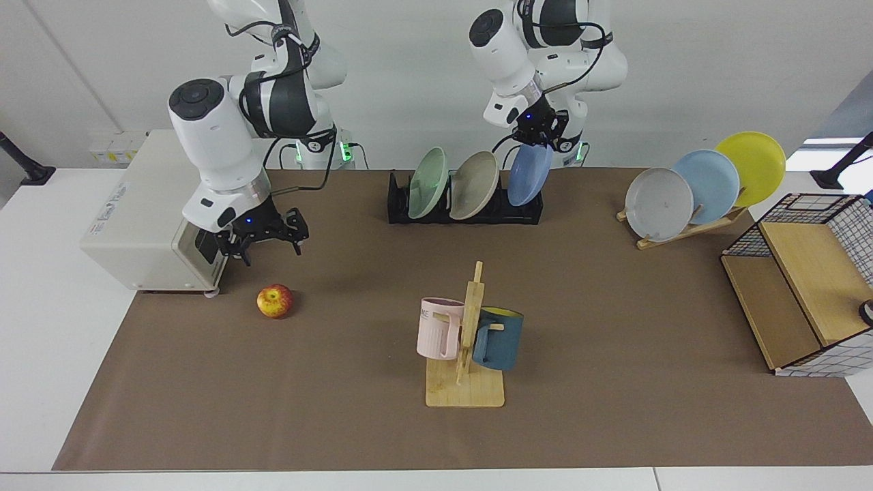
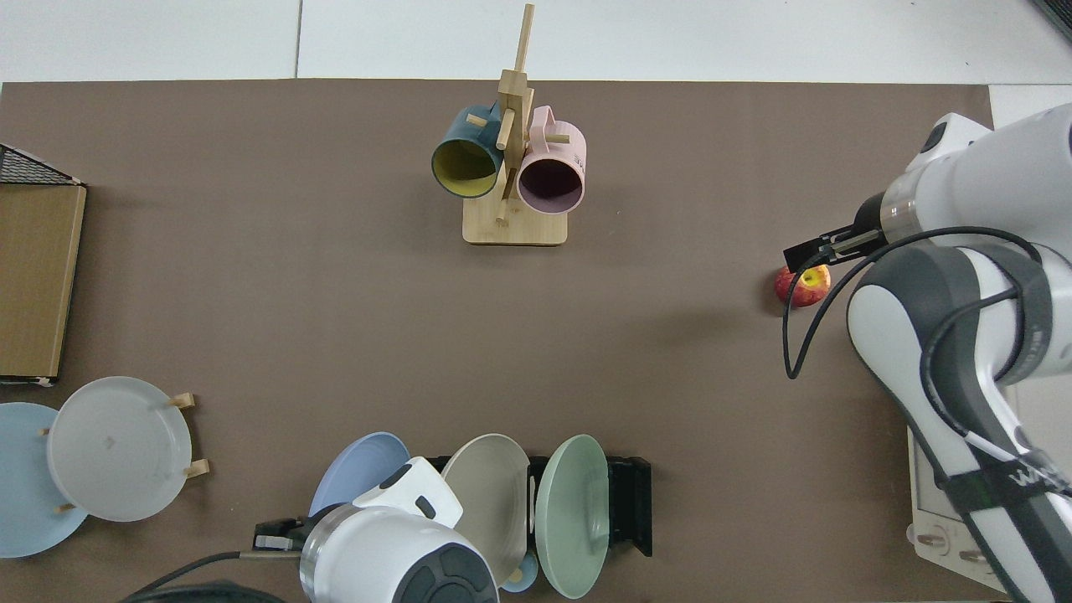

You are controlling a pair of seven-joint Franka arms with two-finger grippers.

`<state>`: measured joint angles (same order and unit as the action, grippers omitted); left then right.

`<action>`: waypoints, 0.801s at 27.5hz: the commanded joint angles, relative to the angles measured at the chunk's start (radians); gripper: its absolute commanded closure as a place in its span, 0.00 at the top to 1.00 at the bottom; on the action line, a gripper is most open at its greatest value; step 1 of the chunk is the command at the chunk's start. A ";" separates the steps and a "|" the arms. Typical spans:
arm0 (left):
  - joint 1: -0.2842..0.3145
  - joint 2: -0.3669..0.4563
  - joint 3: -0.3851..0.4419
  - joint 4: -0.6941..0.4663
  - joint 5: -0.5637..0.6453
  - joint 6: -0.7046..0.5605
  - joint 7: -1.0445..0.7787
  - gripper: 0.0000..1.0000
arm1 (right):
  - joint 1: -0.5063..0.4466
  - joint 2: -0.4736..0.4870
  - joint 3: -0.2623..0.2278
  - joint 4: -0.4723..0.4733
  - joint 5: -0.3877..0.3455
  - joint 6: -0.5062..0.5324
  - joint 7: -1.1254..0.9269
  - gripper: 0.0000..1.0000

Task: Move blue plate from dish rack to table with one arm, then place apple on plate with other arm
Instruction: 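Grasp the blue plate with the left gripper while the right gripper reaches the apple, then lift the blue plate out of the rack with the left gripper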

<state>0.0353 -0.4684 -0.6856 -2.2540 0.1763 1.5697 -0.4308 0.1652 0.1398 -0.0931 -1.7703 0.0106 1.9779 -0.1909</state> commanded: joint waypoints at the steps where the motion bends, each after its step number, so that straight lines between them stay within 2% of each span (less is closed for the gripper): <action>1: 0.098 0.097 -0.009 0.131 0.019 -0.027 -0.013 0.00 | -0.016 0.012 0.001 -0.057 0.000 0.084 -0.047 1.00; 6: 0.199 0.240 0.006 0.289 0.017 -0.016 -0.016 0.00 | -0.021 0.040 0.000 -0.080 0.000 0.137 -0.048 1.00; 10: 0.198 0.362 0.081 0.382 0.002 0.030 -0.058 0.00 | -0.047 0.067 0.000 -0.087 0.000 0.165 -0.047 1.00; 14: 0.190 0.367 0.153 0.364 -0.138 0.193 -0.149 0.00 | -0.062 0.086 0.001 -0.116 0.002 0.212 -0.044 1.00; 22: 0.192 0.360 0.155 0.202 -0.374 0.484 -0.190 0.00 | -0.062 0.127 0.001 -0.164 0.002 0.271 -0.042 1.00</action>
<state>0.2325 -0.0676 -0.5288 -1.9529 -0.0810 1.9181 -0.5854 0.1134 0.2473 -0.1011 -1.9040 0.0106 2.2045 -0.2053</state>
